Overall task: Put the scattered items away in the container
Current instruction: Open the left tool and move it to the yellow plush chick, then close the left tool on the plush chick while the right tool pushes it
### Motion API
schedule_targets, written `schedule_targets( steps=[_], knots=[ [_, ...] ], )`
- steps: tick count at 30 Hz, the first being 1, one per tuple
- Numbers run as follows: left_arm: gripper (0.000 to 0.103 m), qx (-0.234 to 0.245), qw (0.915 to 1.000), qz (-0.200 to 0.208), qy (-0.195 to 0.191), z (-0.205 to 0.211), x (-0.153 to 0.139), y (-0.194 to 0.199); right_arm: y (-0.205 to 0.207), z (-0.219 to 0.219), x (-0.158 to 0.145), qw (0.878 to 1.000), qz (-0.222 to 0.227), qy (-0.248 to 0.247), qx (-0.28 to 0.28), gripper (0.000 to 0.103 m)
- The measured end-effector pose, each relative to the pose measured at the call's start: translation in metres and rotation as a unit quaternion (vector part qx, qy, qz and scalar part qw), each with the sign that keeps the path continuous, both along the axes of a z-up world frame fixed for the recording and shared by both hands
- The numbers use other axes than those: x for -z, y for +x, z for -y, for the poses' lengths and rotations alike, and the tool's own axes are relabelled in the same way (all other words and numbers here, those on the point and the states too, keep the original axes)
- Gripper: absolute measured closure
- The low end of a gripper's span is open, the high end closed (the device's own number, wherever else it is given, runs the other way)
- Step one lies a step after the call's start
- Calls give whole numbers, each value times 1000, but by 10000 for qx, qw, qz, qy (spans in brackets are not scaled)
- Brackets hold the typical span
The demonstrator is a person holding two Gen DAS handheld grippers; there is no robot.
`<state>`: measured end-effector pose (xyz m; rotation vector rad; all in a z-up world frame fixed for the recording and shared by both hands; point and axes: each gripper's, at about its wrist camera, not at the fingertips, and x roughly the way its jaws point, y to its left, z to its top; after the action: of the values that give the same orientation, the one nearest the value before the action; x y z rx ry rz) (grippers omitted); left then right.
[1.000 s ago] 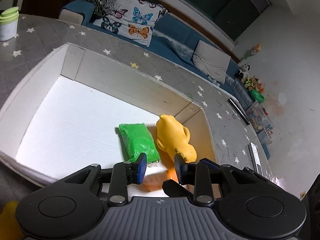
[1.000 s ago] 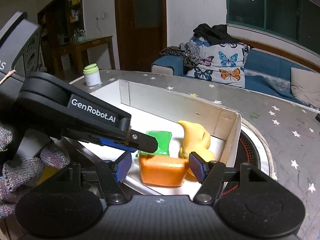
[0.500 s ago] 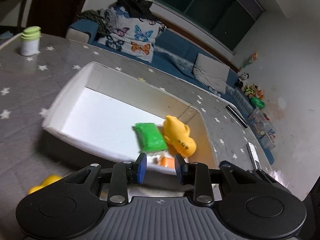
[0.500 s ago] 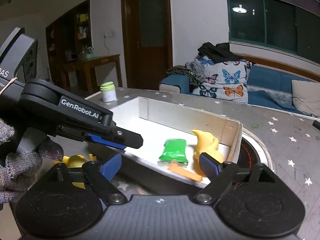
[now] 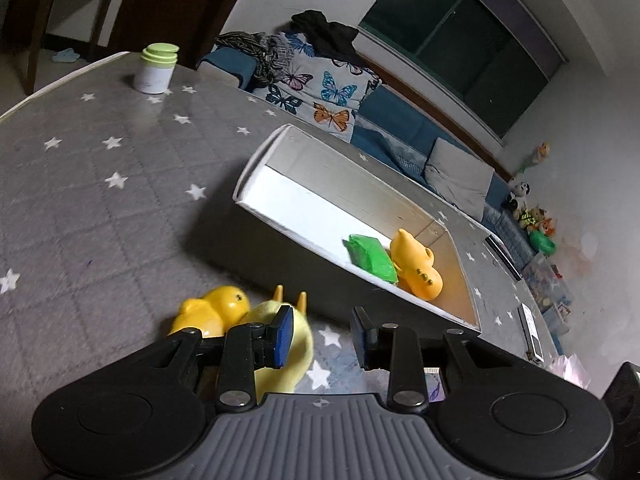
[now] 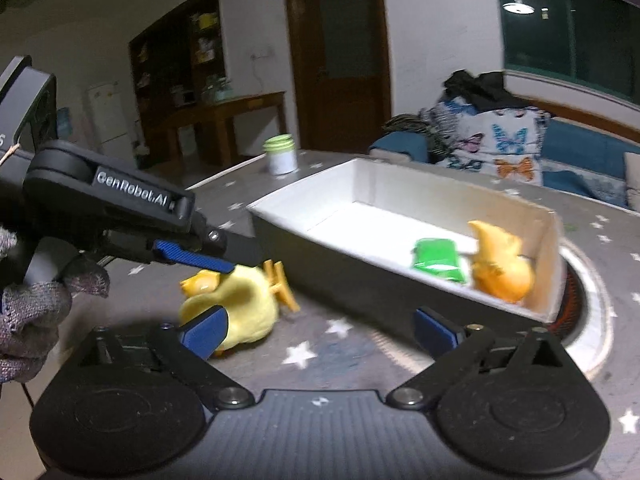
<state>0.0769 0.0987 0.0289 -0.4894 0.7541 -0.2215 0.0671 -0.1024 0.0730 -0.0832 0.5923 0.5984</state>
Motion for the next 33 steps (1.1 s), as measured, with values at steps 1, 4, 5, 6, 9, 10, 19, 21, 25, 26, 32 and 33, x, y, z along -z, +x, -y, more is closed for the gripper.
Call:
schedule_targets(
  steps=[1, 4, 5, 6, 9, 10, 19, 21, 25, 26, 32, 33],
  knots=[
    [69, -4, 10000, -3, 19, -2, 1, -1, -2, -6, 2, 10000, -12, -31, -80, 2],
    [69, -17, 10000, 2, 27, -6, 3, -7, -3, -18, 7, 9995, -45, -101, -284, 0],
    [69, -14, 10000, 16, 13, -7, 3, -9, -3, -22, 10, 9993, -72, -128, -357, 0],
    [69, 2, 10000, 35, 9, -8, 3, -9, -3, -26, 12, 9990, -97, -146, -410, 0],
    [69, 68, 9999, 98, 56, -10, 3, -12, -2, -34, 15, 9982, -178, -140, -560, 0],
    [69, 100, 9999, 94, 83, -9, 4, -12, -1, -36, 17, 9979, -205, -138, -603, 0],
    [69, 322, 9989, 58, 340, -5, 11, -12, 4, -60, 31, 9950, -292, -283, -912, 0],
    [69, 330, 9988, 53, 344, -6, 12, -11, 5, -64, 33, 9944, -296, -320, -962, 0],
    [67, 333, 9984, 76, 450, -7, 16, -10, 8, -70, 37, 9935, -340, -371, -1026, 0],
    [67, 341, 9982, 56, 482, -7, 18, -9, 9, -71, 38, 9932, -351, -379, -1044, 0],
    [65, 539, 9965, -30, 635, -3, 29, -6, 10, -75, 42, 9923, -383, -413, -1107, 1],
    [65, 539, 9966, -42, 627, -3, 28, -5, 11, -75, 43, 9921, -388, -424, -1114, 2]
  ],
)
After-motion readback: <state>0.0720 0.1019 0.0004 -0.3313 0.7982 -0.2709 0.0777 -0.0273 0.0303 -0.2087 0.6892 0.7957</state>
